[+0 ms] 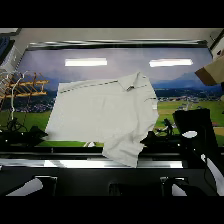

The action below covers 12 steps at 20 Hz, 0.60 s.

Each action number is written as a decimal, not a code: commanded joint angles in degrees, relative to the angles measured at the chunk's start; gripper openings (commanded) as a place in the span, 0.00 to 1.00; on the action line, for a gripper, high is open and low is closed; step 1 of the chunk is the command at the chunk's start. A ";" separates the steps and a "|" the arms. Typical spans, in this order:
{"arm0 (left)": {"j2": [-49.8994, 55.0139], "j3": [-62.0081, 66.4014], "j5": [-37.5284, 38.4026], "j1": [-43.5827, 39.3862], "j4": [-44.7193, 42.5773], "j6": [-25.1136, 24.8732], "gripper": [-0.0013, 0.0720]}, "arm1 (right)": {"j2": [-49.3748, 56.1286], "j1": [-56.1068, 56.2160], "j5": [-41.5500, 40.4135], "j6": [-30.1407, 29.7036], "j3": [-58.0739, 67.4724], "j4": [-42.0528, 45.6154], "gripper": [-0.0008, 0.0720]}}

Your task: Fold the clothes and pants, and hang the long-sleeved shirts on hangers.

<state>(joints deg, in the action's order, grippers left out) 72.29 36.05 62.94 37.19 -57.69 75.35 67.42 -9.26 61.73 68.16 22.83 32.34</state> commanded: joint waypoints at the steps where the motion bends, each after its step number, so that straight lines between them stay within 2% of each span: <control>1: 1.36 -0.09 -2.56 -0.04 0.33 -0.57 0.40 | -0.04 0.04 0.13 0.00 0.07 -0.42 0.07; 3: 1.36 -0.09 -2.82 -0.15 0.57 -0.63 0.14 | -0.31 0.04 0.31 -0.04 0.07 -0.42 0.07; 4: 1.36 -0.09 -2.82 -0.15 0.92 -0.63 0.04 | -0.94 0.04 0.28 -0.13 0.07 -0.42 0.07; 6: 1.27 0.26 -2.71 -0.13 3.87 -2.99 0.04 | -3.02 0.04 0.28 -1.20 0.07 -0.42 0.07; 9: -0.15 2.93 -0.22 -0.35 10.64 -3.89 0.04 | -8.04 0.04 0.04 -1.86 0.74 -1.99 0.07; 12: -5.46 11.58 0.44 -2.89 19.96 -5.16 0.04 | -14.95 0.04 -0.37 -3.13 8.39 -1.53 0.06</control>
<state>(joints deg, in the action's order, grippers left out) 70.26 41.87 62.24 35.86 -47.03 71.81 57.82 -9.26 61.98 66.24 26.17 30.85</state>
